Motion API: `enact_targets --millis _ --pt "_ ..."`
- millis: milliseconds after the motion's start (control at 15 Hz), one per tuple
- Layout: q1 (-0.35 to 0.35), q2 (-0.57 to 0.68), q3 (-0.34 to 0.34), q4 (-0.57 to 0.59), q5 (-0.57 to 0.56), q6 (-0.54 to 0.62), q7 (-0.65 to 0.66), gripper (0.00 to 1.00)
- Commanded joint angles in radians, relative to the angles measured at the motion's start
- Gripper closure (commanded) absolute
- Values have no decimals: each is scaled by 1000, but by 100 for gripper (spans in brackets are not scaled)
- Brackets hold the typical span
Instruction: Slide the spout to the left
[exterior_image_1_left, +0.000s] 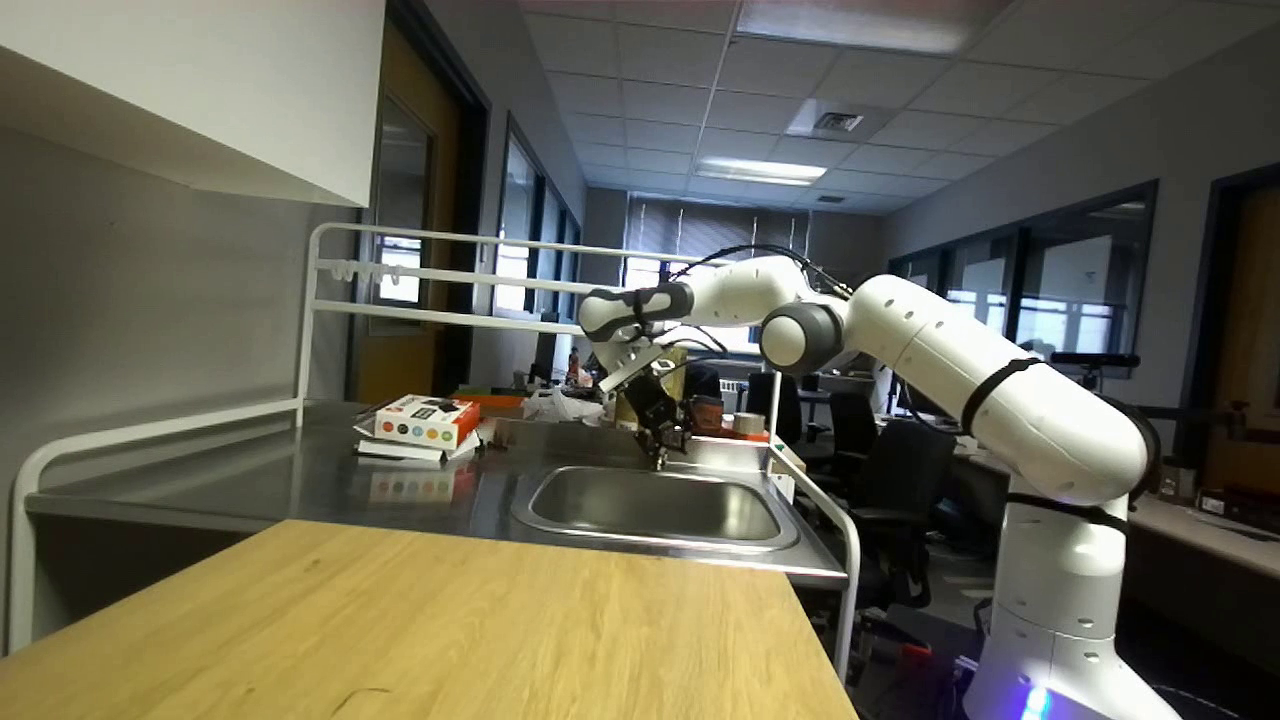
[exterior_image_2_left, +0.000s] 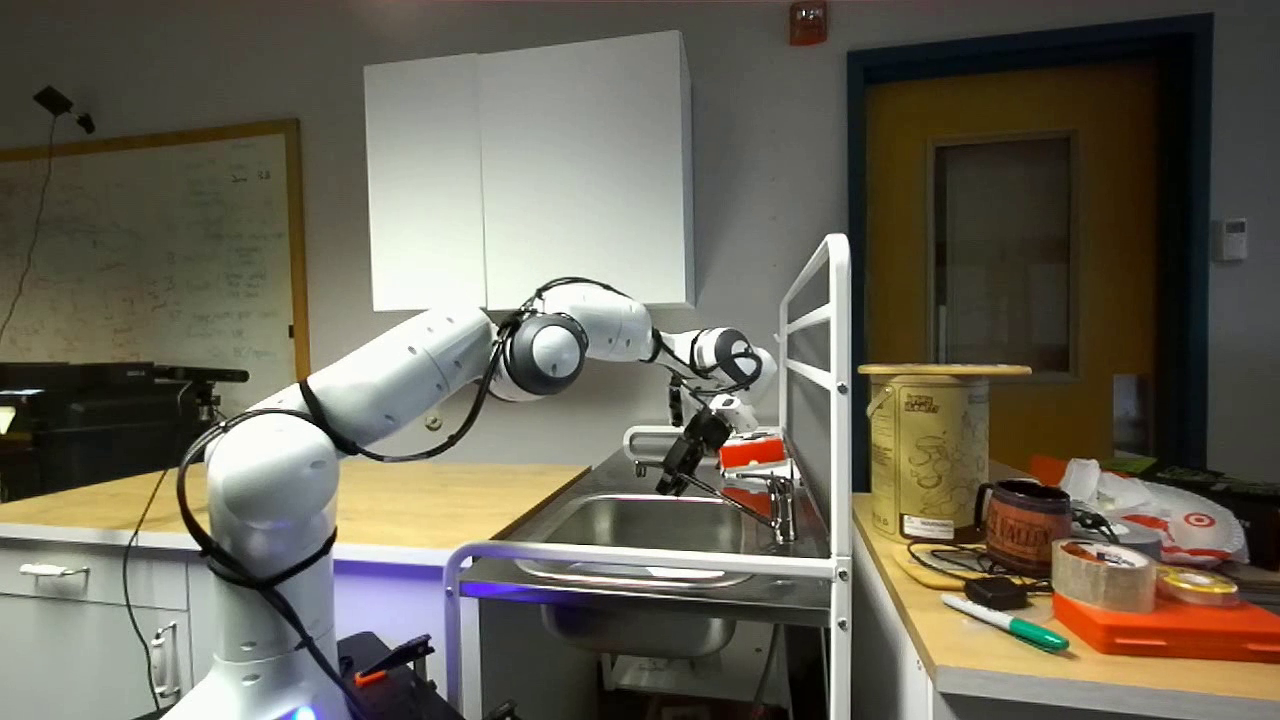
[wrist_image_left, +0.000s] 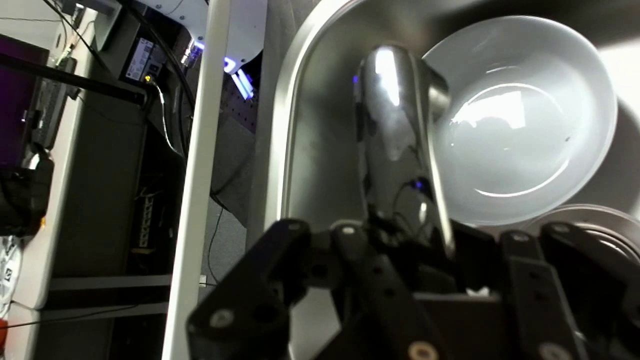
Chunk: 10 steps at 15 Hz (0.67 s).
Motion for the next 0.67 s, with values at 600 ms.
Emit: enact_targets --millis 600 --pt "-31 37 -6 90 19 -43 42 96"
